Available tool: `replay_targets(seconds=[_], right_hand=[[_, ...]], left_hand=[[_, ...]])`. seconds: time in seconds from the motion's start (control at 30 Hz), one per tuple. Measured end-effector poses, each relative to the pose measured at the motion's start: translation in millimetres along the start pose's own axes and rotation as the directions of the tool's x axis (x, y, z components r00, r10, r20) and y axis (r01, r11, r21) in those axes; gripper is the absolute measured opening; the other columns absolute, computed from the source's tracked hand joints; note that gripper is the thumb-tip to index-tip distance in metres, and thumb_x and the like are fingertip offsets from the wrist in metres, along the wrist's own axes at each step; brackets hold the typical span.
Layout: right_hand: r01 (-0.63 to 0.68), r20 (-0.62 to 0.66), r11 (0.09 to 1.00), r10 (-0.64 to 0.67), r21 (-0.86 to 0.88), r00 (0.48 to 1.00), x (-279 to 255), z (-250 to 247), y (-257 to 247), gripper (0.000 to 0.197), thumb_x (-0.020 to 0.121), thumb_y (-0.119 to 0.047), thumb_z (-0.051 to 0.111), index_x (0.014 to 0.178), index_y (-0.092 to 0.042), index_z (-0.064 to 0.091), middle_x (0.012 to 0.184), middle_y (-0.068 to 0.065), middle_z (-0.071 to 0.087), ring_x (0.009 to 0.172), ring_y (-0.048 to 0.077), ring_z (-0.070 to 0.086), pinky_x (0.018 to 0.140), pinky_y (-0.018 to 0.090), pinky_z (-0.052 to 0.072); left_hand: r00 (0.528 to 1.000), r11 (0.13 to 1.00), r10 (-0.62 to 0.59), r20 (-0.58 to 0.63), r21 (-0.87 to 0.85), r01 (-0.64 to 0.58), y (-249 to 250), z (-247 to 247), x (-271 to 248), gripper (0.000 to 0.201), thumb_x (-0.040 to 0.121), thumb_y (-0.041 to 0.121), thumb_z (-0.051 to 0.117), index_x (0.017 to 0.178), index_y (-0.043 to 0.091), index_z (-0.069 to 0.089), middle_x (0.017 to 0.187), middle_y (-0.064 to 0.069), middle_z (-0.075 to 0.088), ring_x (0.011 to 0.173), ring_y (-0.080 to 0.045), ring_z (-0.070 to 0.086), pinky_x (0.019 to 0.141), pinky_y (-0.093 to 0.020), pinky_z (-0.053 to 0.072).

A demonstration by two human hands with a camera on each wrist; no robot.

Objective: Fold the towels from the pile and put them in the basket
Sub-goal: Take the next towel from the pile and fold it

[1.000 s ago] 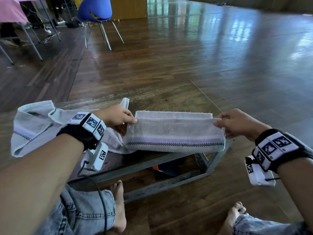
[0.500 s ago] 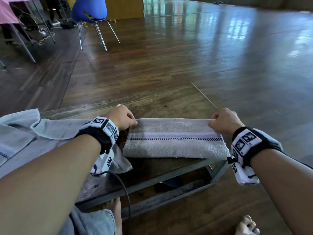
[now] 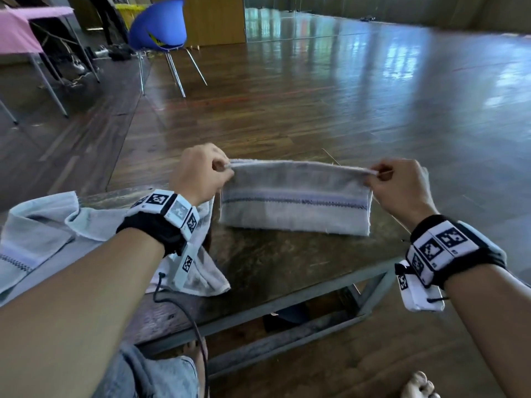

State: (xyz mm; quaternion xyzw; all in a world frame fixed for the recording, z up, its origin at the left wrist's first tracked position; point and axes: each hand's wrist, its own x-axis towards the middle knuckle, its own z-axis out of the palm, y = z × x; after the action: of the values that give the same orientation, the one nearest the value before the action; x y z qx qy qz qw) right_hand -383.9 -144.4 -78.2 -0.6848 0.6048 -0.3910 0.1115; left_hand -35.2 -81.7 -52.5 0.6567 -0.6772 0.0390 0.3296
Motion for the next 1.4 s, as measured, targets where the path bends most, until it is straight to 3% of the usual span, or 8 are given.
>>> replay_targets(seconds=[0.2, 0.3, 0.43, 0.73, 0.9, 1.07, 1.23, 1.4], right_hand=[[0.134, -0.148, 0.978, -0.110, 0.162, 0.983, -23, -14, 11, 0.014, 0.083, -0.016, 0.080, 0.096, -0.020, 0.076, 0.094, -0.002, 0.068, 0.077, 0.007, 0.064, 0.077, 0.019, 0.049], [0.047, 0.183, 0.996, -0.060, 0.074, 0.981, -46, -7, 35, 0.022, 0.080, 0.003, 0.076, 0.088, -0.017, 0.077, 0.089, 0.005, 0.073, 0.073, 0.011, 0.064, 0.073, 0.021, 0.050], [-0.090, 0.352, 0.996, 0.078, 0.017, 0.933, -65, 6, 54, 0.036, 0.076, 0.012, 0.060, 0.075, -0.023, 0.070, 0.085, 0.000, 0.073, 0.079, 0.012, 0.065, 0.069, 0.020, 0.045], [-0.191, 0.236, 0.979, 0.202, -0.067, 0.951, -69, 27, 46, 0.029, 0.094, -0.031, 0.064, 0.073, -0.010, 0.064, 0.082, 0.002, 0.065, 0.109, 0.029, 0.052, 0.084, 0.032, 0.038], [-0.290, 0.282, 0.952, 0.306, -0.100, 0.909, -64, 24, 40, 0.051, 0.091, -0.030, 0.070, 0.048, -0.013, 0.047, 0.057, 0.002, 0.053, 0.105, 0.030, 0.051, 0.077, 0.031, 0.035], [-0.319, 0.253, 0.947, 0.316, -0.028, 0.915, -60, 20, 37, 0.030, 0.094, -0.024, 0.067, 0.071, -0.005, 0.066, 0.075, 0.004, 0.063, 0.113, 0.033, 0.053, 0.090, 0.042, 0.048], [-0.309, 0.224, 0.951, 0.302, -0.005, 0.926, -56, 11, 39, 0.022, 0.093, -0.022, 0.068, 0.072, -0.013, 0.065, 0.080, 0.003, 0.066, 0.101, 0.029, 0.059, 0.082, 0.035, 0.049], [-0.333, 0.310, 0.941, 0.334, -0.057, 0.890, -63, 10, 48, 0.012, 0.089, -0.021, 0.073, 0.080, -0.016, 0.067, 0.087, 0.009, 0.072, 0.087, 0.027, 0.069, 0.078, 0.033, 0.054]], left_hand=[[0.985, 0.993, 0.111, -0.133, -0.033, -0.117, -5, -4, -21, 0.010, 0.081, 0.008, 0.076, 0.090, 0.006, 0.079, 0.098, -0.002, 0.071, 0.080, -0.017, 0.063, 0.072, -0.020, 0.044], [0.975, 0.996, 0.091, 0.202, -0.010, -0.091, -14, 5, -43, 0.012, 0.076, 0.004, 0.077, 0.088, 0.006, 0.080, 0.102, -0.005, 0.071, 0.088, -0.023, 0.065, 0.081, -0.033, 0.051], [0.782, 0.994, -0.111, 0.613, 0.053, 0.099, -21, 19, -62, 0.017, 0.074, 0.019, 0.085, 0.088, 0.015, 0.076, 0.094, 0.001, 0.066, 0.085, -0.017, 0.063, 0.076, -0.029, 0.051], [0.772, 0.912, -0.407, 0.488, 0.254, 0.321, -15, 41, -54, 0.049, 0.090, 0.044, 0.066, 0.071, -0.001, 0.070, 0.072, -0.017, 0.067, 0.075, -0.030, 0.066, 0.066, -0.038, 0.049], [0.765, 0.899, -0.437, 0.473, 0.239, 0.366, -14, 47, -52, 0.045, 0.089, 0.038, 0.069, 0.062, 0.001, 0.065, 0.066, -0.015, 0.065, 0.074, -0.031, 0.066, 0.072, -0.039, 0.052], [0.755, 0.857, -0.511, 0.410, 0.183, 0.481, -9, 41, -45, 0.045, 0.084, 0.025, 0.070, 0.052, 0.008, 0.044, 0.052, -0.007, 0.045, 0.053, -0.024, 0.048, 0.058, -0.033, 0.039], [0.730, 0.820, -0.554, 0.400, 0.112, 0.561, -10, 27, -40, 0.032, 0.074, 0.028, 0.070, 0.063, 0.009, 0.047, 0.064, -0.012, 0.053, 0.059, -0.026, 0.056, 0.056, -0.031, 0.040], [0.643, 0.777, -0.603, 0.472, 0.165, 0.608, -15, 29, -51, 0.070, 0.070, 0.019, 0.072, 0.132, -0.007, 0.053, 0.053, -0.011, 0.061, 0.048, -0.025, 0.058, 0.053, -0.029, 0.044]])
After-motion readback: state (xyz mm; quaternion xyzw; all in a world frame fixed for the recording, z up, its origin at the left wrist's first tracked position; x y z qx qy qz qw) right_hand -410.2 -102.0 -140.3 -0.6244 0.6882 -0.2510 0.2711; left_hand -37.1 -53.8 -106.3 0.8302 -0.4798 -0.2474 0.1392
